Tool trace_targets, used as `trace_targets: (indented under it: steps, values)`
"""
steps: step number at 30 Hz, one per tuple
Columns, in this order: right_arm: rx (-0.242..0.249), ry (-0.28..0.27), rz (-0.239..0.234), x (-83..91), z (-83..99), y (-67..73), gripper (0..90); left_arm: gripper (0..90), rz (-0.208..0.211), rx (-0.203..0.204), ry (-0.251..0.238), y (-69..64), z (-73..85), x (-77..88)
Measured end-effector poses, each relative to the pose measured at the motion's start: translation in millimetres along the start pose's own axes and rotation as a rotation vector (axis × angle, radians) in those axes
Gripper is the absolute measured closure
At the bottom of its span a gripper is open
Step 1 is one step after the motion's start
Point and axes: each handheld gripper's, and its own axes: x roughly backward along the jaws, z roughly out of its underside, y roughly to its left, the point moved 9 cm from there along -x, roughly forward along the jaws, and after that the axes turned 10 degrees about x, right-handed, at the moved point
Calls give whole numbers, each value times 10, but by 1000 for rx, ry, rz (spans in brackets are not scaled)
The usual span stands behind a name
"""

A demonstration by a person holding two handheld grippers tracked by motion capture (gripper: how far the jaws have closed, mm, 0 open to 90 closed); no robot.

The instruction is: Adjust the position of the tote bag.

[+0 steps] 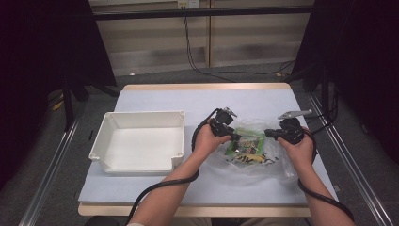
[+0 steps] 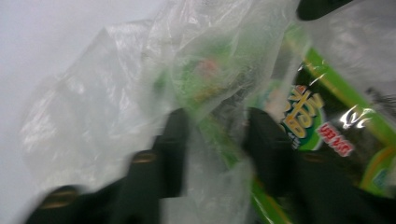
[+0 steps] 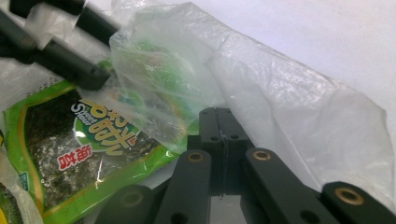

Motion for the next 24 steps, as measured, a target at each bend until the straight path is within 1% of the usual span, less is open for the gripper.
trace_targets:
  steps: [1, 2, 3, 4, 5, 6, 7, 8, 9, 10, 11, 13, 14, 15, 16, 17, 18, 19, 20, 22, 23, 24]
  values:
    - [-3, -6, -5, -1, -2, 9, 900, 763, 3, 15, 14, -23, 6, 52]
    - [-8, -1, -10, 8, 9, 23, 900, 833, 3, 15, 14, -23, 6, 52]
    - [-10, -8, -19, 15, 8, 37, 898, 892, 37, 45, 36, -87, 32, 118]
    - [-11, -14, -26, 24, 9, 47, 887, 894, 53, 52, 48, -114, 53, 141]
    - [-14, -17, -22, 43, 12, 51, 862, 896, 54, 60, 47, -129, 63, 157]
    - [-14, -17, -22, 43, 12, 51, 862, 896, 54, 60, 47, -129, 63, 157]
    - [-23, -35, -19, 77, 0, 56, 750, 898, 47, 45, 43, -123, 62, 189]
    - [-26, -36, -13, 97, -2, 55, 730, 898, 56, 69, 15, -123, 36, 224]
    - [-17, -35, -12, 111, -2, 54, 714, 898, 46, 64, -6, -106, 3, 241]
    - [-10, -31, -4, 130, -3, 51, 687, 897, 43, 73, -24, -88, -35, 261]
    - [-5, -29, 5, 147, -6, 41, 643, 896, 42, 70, -38, -73, -64, 271]
    - [-6, -28, 3, 152, -14, 27, 547, 893, 34, 89, -69, -44, -154, 288]
    - [-3, -22, 7, 148, -9, 14, 521, 887, 27, 93, -80, -21, -189, 290]
    - [1, -13, 1, 134, -1, 10, 484, 883, 28, 98, -96, -12, -219, 281]
    - [4, -9, -1, 119, 4, 5, 463, 883, 30, 114, -102, 10, -246, 263]
    - [5, 1, 2, 96, 18, -8, 463, 881, 24, 122, -118, 34, -272, 242]
    - [10, 13, -2, 70, 36, -11, 467, 881, 15, 126, -114, 56, -279, 225]
    - [15, 20, -4, 51, 46, -14, 497, 881, 7, 137, -118, 93, -288, 191]
    - [22, 19, 10, 35, 55, -39, 550, 876, -3, 143, -131, 127, -300, 157]
    - [4, 13, -7, 26, 67, -52, 686, 865, -29, 165, -145, 191, -307, 103]
    - [-7, 3, -1, 28, 71, -72, 763, 862, -27, 173, -148, 220, -310, 73]
    - [-7, 3, -1, 28, 71, -72, 763, 858, -27, 173, -148, 220, -310, 73]
